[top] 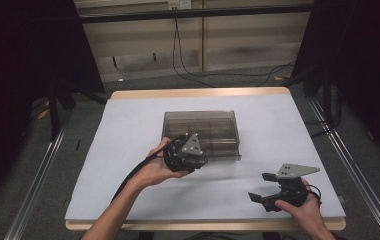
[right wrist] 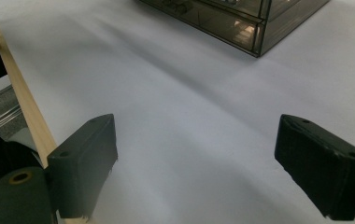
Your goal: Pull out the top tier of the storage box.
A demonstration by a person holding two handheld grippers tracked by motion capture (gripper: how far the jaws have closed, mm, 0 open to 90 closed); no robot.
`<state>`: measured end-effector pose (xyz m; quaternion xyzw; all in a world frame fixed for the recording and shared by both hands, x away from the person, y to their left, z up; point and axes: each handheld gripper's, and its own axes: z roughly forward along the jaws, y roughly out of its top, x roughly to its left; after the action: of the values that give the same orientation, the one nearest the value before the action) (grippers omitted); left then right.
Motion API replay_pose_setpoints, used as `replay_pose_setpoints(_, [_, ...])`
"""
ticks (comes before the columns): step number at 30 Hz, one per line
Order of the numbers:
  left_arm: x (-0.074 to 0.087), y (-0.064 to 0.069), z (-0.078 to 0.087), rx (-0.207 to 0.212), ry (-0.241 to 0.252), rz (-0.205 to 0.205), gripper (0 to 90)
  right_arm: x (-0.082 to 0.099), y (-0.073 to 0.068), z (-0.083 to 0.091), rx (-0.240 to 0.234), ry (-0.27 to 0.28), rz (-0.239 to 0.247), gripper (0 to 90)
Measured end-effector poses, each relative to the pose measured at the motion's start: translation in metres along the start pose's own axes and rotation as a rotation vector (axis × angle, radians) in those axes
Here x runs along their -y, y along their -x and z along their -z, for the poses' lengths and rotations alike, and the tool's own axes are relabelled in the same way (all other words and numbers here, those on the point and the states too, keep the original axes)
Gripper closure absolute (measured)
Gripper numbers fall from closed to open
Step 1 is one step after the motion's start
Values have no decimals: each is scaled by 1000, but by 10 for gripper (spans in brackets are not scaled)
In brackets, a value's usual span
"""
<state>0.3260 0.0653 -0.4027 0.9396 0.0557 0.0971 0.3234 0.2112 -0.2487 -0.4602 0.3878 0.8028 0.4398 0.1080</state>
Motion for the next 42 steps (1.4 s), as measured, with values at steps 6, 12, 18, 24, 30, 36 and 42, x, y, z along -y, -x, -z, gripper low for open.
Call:
replay_pose_setpoints(6, [0,2,1,8,-3,-6,688,0,0,0,0,-1,-1,131])
replay_pose_setpoints(12, [0,3,1,10,-4,-3,687,0,0,0,-3,1,6,130])
replay_pose_setpoints(18, [1,5,2,13,7,-2,688,0,0,0,-2,-1,3,125])
replay_pose_setpoints(24, [2,7,2,12,8,1,687,0,0,0,-3,2,8,123])
replay_pose_setpoints(30, [3,10,3,7,10,-6,688,0,0,0,-3,1,7,123])
replay_pose_setpoints(36, [4,14,4,6,5,-19,688,0,0,0,-2,0,6,123])
replay_pose_setpoints(42, [5,17,5,2,6,-19,685,0,0,0,-4,0,8,123])
